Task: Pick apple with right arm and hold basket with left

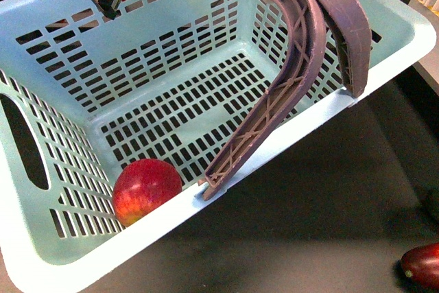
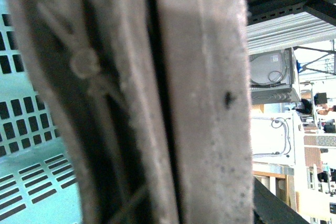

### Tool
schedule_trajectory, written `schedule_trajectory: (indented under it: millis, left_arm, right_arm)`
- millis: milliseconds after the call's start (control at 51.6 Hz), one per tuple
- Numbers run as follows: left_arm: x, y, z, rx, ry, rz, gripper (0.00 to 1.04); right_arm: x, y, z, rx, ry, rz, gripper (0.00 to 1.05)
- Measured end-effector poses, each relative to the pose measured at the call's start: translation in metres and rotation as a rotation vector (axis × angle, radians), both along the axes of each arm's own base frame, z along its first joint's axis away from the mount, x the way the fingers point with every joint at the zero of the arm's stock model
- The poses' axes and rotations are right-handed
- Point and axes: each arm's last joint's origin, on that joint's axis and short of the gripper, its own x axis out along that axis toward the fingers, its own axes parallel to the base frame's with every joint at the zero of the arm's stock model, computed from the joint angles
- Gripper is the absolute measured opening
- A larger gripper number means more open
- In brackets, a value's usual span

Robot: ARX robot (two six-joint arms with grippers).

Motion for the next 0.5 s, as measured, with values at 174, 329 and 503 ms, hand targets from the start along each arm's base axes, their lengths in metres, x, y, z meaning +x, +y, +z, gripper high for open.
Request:
schedule_trajectory:
  millis: [174,329,503]
  left_arm:
    - [0.000,0.000,0.000,0.001,0.000,0.001,0.28]
    - [0.000,0.000,0.000,0.000,0.000,0.001,0.28]
    - [0.000,0.000,0.000,0.000,0.000,0.001,0.28]
  right_arm:
    - [-0.006,0.000,0.002,0.000,-0.008,0.001,0.02]
    - [-0.011,0.000,0.002,0.000,-0.010,0.001,0.02]
    - [-0.015,0.000,0.002,0.000,-0.011,0.000,0.02]
